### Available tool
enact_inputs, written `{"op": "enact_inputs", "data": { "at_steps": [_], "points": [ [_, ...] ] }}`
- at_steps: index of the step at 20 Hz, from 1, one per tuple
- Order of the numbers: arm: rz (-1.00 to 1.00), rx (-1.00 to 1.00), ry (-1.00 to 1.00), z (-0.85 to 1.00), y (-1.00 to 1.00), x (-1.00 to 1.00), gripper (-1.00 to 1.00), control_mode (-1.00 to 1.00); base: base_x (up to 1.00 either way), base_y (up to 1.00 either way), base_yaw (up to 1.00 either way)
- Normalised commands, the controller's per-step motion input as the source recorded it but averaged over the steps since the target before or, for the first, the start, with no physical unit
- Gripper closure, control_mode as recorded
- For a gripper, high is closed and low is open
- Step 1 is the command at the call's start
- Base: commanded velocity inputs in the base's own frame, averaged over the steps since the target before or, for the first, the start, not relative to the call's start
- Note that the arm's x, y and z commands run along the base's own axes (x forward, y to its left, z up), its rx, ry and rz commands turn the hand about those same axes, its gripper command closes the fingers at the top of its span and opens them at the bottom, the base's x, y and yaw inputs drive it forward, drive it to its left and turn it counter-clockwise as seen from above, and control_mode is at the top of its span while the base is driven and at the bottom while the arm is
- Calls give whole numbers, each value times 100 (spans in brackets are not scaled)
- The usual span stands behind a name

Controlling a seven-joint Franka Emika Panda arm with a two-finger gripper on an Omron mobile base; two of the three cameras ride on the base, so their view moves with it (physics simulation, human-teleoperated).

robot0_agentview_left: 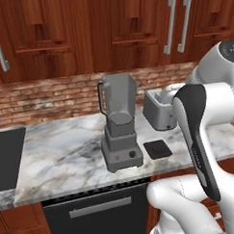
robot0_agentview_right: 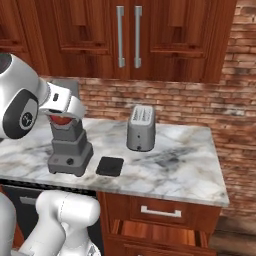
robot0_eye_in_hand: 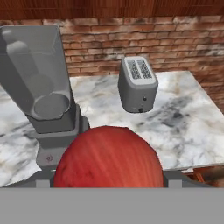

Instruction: Grab the lime and onion from the fridge, place them in the blender, close the lid, and turn on the blender to create a marinade.

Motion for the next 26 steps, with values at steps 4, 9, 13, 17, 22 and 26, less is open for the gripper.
{"op": "enact_inputs", "data": {
  "at_steps": [4,9,13,17,22,26],
  "points": [
    [0,0,0,0,0,0,100,100,37,-17,10],
    [0,0,0,0,0,0,100,100,36,-24,11],
    [0,0,0,0,0,0,100,100,42,-25,10],
    [0,0,0,0,0,0,100,100,42,-28,10],
    [0,0,0,0,0,0,100,100,36,-22,9],
    [0,0,0,0,0,0,100,100,30,-17,7]
  ]
}}
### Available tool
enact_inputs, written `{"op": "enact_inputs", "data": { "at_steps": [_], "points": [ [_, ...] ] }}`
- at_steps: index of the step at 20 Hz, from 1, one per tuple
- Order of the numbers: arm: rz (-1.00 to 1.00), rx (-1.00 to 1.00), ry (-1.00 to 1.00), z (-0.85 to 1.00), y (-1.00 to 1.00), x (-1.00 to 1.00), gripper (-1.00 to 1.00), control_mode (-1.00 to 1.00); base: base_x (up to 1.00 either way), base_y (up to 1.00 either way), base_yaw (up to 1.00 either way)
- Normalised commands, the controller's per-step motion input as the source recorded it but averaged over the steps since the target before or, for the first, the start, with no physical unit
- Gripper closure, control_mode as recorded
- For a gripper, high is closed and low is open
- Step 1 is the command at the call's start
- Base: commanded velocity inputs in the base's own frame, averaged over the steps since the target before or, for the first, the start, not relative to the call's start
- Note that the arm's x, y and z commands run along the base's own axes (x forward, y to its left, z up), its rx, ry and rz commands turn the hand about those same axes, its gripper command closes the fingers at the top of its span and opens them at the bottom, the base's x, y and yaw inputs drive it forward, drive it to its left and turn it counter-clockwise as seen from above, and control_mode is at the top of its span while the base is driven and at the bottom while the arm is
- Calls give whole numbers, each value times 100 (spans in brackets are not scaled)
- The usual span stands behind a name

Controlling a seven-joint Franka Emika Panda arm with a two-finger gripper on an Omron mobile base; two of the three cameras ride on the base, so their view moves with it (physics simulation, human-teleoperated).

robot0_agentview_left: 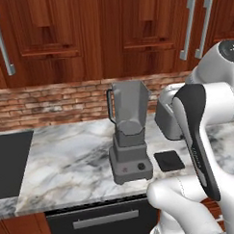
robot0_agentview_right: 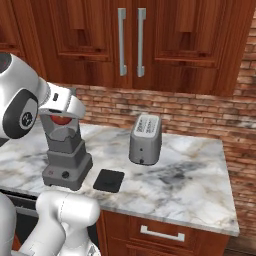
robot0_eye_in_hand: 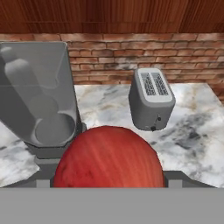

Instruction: Grab the lime and onion from the fridge, place them in the blender, close the lid, and turn on the blender to create a marinade.

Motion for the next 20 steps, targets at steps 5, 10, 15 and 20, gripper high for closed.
{"op": "enact_inputs", "data": {
  "at_steps": [5,10,15,20],
  "points": [
    [0,0,0,0,0,0,100,100,50,-30,6],
    [0,0,0,0,0,0,100,100,70,-40,6],
    [0,0,0,0,0,0,100,100,50,-27,4],
    [0,0,0,0,0,0,100,100,11,-2,0]
  ]
}}
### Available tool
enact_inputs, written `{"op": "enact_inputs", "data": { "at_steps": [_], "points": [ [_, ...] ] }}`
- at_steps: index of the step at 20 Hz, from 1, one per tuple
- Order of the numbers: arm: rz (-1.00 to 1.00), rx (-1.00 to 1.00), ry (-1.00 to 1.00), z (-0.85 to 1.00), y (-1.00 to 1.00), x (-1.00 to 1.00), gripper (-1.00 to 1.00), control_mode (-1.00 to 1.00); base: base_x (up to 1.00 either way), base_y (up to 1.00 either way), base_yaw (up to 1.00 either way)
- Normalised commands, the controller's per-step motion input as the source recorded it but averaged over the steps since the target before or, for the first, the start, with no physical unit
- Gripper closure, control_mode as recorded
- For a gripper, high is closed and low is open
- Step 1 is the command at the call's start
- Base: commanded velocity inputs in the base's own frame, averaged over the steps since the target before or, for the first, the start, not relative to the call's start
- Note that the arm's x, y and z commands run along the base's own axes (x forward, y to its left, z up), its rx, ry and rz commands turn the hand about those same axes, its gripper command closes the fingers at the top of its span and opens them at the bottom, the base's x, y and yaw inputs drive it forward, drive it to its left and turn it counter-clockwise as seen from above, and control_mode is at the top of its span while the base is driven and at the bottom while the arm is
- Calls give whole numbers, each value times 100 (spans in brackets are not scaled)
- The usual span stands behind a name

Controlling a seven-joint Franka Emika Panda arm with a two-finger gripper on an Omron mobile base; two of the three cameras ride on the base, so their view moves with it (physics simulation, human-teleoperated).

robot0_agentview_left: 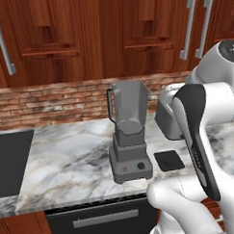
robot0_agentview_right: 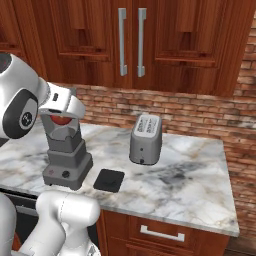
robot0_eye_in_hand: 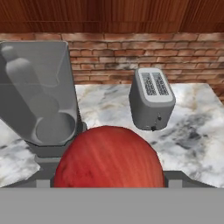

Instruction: Grab the lime and onion from the fridge, place them in the blender, close the lid, and turn on the blender to create a marinade.

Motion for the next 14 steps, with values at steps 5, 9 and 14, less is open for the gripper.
{"op": "enact_inputs", "data": {
  "at_steps": [5,9,14],
  "points": [
    [0,0,1,10,3,0,100,-100,1,0,0],
    [0,0,7,32,17,10,100,-100,0,0,0],
    [0,0,13,32,43,22,100,-100,0,0,0]
  ]
}}
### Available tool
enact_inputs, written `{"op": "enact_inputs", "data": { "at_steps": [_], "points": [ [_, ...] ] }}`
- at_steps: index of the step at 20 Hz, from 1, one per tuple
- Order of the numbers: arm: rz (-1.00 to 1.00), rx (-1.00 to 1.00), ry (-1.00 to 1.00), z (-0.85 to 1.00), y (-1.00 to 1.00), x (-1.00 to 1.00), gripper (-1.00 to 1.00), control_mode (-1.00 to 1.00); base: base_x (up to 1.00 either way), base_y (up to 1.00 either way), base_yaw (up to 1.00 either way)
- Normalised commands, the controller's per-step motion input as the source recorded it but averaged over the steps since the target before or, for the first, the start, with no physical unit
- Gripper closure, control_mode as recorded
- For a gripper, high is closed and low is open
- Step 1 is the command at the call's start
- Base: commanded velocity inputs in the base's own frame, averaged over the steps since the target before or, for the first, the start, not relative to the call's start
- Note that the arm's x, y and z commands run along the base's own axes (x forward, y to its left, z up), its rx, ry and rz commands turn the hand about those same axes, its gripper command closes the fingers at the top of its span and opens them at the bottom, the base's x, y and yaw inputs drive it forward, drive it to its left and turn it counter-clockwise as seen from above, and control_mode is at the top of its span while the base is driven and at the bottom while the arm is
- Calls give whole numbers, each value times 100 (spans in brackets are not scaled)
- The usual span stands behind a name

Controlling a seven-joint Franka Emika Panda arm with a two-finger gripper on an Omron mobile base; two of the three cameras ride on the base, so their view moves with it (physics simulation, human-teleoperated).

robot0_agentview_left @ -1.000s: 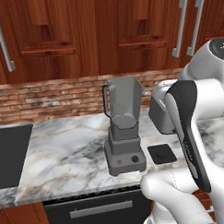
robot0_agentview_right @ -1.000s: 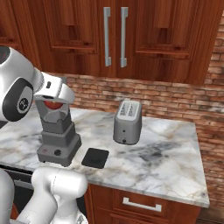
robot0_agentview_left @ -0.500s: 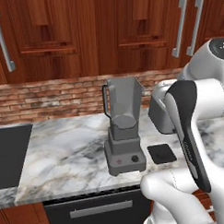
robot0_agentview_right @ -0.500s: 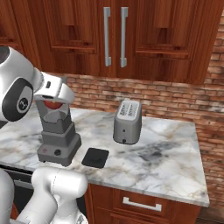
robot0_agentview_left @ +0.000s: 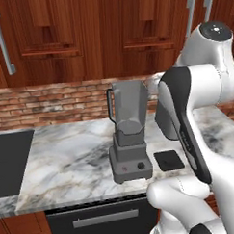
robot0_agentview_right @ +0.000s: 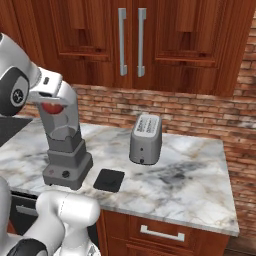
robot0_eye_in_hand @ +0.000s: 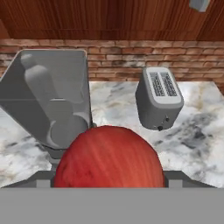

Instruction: Grab the lime and onion from the fridge, place them in the blender, close the lid, and turn on the blender to create a marinade.

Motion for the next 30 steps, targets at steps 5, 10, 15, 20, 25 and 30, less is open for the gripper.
{"op": "enact_inputs", "data": {
  "at_steps": [5,10,15,20,25,30],
  "points": [
    [2,0,15,10,42,22,100,-100,0,0,0],
    [2,0,13,-6,39,35,100,-100,0,0,0],
    [0,-3,-2,-2,12,51,100,-100,0,0,0],
    [0,-1,-10,-15,1,63,100,-100,0,0,0],
    [0,1,-8,-34,0,53,100,-100,0,0,0],
    [0,5,-1,-14,1,51,100,-100,0,0,0]
  ]
}}
